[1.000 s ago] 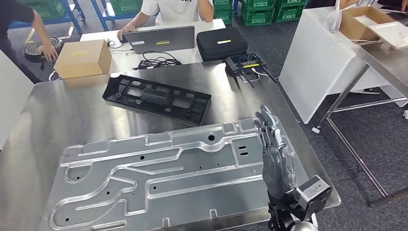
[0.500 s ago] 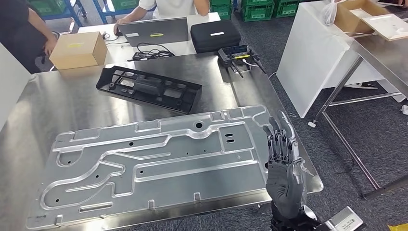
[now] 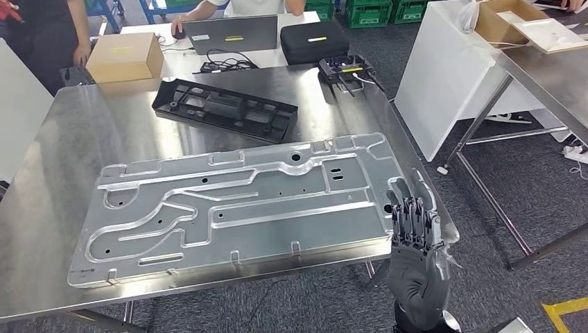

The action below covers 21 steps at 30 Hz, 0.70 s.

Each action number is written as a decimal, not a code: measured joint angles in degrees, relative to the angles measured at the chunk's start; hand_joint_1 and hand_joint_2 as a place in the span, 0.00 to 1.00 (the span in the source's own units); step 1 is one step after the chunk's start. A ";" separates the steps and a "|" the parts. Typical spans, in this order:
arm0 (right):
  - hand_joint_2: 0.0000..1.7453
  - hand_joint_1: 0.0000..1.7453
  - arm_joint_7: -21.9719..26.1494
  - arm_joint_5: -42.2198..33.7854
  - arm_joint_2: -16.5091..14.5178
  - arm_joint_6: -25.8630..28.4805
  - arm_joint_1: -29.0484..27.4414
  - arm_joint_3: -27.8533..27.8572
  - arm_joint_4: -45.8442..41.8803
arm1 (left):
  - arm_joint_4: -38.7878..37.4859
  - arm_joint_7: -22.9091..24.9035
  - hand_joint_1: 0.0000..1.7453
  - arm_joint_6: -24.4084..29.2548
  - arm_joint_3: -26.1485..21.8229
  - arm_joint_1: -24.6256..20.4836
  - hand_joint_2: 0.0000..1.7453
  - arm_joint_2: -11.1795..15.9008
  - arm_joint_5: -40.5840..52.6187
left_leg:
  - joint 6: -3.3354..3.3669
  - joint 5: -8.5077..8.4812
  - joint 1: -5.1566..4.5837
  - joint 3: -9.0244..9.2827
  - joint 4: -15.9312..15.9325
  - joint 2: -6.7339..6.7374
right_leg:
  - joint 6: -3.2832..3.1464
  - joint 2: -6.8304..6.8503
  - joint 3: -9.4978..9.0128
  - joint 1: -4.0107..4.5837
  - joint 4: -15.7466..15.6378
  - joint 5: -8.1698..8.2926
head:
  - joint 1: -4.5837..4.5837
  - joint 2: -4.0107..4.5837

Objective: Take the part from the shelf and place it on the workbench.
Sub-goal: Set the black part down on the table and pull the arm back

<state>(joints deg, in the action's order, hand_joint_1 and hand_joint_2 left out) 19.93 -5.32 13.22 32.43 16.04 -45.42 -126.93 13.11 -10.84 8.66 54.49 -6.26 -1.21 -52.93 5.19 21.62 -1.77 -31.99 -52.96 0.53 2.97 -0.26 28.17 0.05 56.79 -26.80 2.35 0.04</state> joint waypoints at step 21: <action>0.00 0.00 0.39 3.90 -0.05 3.24 -2.62 1.58 -0.60 | 0.02 -1.45 0.00 0.60 0.00 0.29 0.00 -0.13 -0.39 | -3.49 3.75 3.00 1.94 -2.02 -0.18 | 1.45 2.88 4.06 -2.43 -0.21 0.62 | 0.12 0.00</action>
<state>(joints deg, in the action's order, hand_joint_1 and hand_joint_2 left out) 20.32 -1.42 13.17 35.67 13.42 -43.83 -127.54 13.14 -12.28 9.25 54.49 -5.97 -1.34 -53.32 1.70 25.37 1.23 -30.06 -54.98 0.35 4.41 2.62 32.23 -2.38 56.58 -26.17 2.47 0.04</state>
